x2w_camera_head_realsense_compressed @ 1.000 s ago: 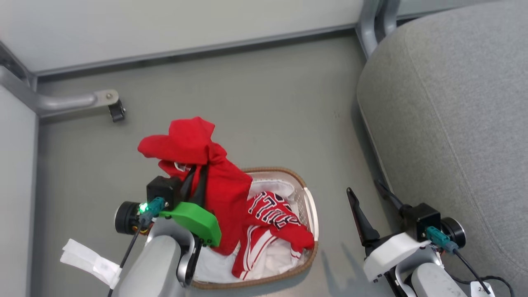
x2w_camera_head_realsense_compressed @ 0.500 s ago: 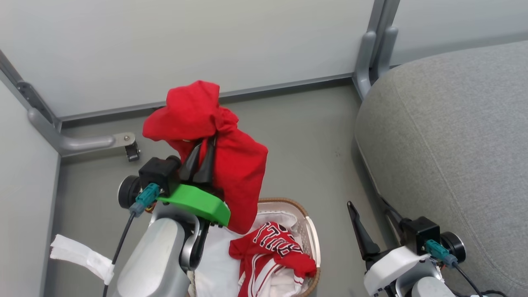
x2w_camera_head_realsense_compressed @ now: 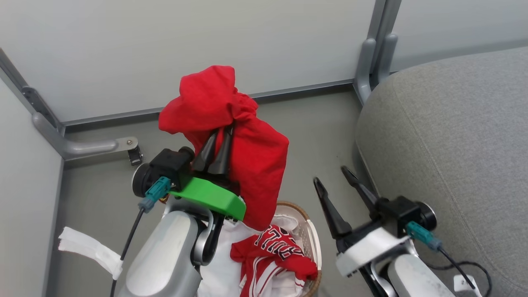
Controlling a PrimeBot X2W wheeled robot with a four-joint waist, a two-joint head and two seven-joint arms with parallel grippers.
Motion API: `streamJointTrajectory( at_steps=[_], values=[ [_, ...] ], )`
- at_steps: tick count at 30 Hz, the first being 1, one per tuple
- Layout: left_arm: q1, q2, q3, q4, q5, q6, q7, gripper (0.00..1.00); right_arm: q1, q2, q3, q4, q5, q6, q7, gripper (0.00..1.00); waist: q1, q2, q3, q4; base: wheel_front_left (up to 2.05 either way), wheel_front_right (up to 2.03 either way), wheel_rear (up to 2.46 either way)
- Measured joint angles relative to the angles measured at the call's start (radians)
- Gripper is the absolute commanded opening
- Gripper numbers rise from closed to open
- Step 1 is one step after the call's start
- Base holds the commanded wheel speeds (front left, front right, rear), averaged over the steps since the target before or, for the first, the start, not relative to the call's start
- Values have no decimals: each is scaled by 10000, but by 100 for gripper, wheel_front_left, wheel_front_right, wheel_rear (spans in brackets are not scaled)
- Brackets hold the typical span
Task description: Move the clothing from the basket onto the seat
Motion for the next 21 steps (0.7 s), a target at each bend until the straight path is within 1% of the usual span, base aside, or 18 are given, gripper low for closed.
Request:
streamJointTrajectory(
  at_steps=[3,7,12,21],
  values=[
    [-16,0,-234,4,-52,29,0,0,-747,-12,658,-384,330,0,0,100,0,0,65,73,0,0,0],
    [-93,4,-545,-52,-247,71,0,0,-1749,-171,1484,-303,451,0,-2,100,0,0,169,255,0,0,0],
    [-181,-4,-1103,-176,-579,134,0,0,-2679,-291,2274,667,355,0,-4,100,0,0,289,596,0,0,0],
    [-240,2,-1919,-291,-1099,165,2,0,-3643,-150,3210,2497,407,0,-4,100,0,0,467,1219,0,0,0]
  ],
)
